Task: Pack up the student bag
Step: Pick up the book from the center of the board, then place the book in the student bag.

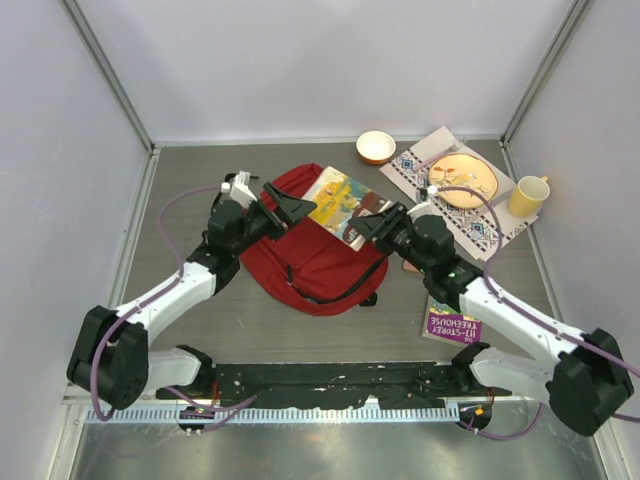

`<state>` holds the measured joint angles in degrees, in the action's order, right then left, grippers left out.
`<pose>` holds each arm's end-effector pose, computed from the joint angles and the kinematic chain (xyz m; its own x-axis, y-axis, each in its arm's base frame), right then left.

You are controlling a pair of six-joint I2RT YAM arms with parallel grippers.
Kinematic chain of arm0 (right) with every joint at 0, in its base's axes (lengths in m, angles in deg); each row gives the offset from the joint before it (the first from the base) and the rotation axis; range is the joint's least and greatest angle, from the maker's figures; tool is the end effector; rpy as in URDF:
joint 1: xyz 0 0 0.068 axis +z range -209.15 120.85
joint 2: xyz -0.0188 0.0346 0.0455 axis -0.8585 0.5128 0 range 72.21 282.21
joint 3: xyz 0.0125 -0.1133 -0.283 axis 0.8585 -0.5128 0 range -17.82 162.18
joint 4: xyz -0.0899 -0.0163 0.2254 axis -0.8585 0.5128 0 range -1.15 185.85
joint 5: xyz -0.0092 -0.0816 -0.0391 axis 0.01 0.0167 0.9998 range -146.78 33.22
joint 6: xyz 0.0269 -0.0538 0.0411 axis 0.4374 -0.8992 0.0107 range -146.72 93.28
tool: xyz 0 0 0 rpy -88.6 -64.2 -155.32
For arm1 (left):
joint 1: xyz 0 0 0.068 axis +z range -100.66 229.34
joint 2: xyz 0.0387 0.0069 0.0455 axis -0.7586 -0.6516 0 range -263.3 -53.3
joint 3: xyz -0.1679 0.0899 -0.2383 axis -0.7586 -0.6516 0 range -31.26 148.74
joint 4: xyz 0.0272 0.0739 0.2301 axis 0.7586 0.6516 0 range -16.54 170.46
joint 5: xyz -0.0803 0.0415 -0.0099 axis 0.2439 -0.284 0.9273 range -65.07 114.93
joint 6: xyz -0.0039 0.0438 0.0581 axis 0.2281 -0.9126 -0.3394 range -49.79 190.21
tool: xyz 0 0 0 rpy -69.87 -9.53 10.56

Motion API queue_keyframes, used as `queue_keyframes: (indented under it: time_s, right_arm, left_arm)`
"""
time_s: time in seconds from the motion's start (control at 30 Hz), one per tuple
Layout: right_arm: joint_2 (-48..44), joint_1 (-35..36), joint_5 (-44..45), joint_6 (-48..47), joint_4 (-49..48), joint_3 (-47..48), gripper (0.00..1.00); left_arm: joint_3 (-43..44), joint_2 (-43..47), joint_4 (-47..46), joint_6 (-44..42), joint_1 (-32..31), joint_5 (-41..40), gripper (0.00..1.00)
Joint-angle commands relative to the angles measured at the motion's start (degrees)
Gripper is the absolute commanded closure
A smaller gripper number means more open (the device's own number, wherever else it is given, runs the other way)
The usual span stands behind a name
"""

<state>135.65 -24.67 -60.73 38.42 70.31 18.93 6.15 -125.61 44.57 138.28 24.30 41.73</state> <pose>0.2026 0.1441 0.3128 -0.6125 0.6775 -0.4072 -0.1550 0.4023 0.9023 0.2464 -0.1344 0.3031 -0.6528 -0.6753 -0.3432 0.1605 0.3195 -0.9339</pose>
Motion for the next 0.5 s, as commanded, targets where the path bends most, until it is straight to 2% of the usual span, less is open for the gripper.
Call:
queue_keyframes:
  time_s: [0.0,0.1,0.2,0.27,0.33,0.47]
  right_arm:
    - [-9.2,-2.4,18.2,-8.2,16.2,4.1,0.99]
    - [-15.8,-2.8,26.8,-9.8,22.2,4.3,0.99]
    - [-20.9,-3.3,33.2,-12.6,28.5,6.5,0.99]
    - [-24.2,-3.3,41.0,-14.8,34.4,9.2,0.99]
    - [-27.9,-3.3,47.0,-18.1,36.4,10.6,0.99]
    - [-32.1,-3.3,51.3,-23.3,39.0,12.7,0.99]
  left_arm:
    - [10.9,4.5,24.4,-20.5,-4.3,-9.5,0.0]
    - [14.8,3.1,28.7,-24.8,-8.9,-13.2,0.0]
    - [18.4,-0.4,31.4,-28.9,-14.4,-13.5,0.01]
    - [22.1,-3.8,33.0,-32.3,-16.9,-13.5,0.0]
    - [24.7,-7.4,35.9,-36.1,-20.5,-13.9,0.0]
    - [30.9,-12.9,39.6,-40.3,-25.1,-14.5,0.01]
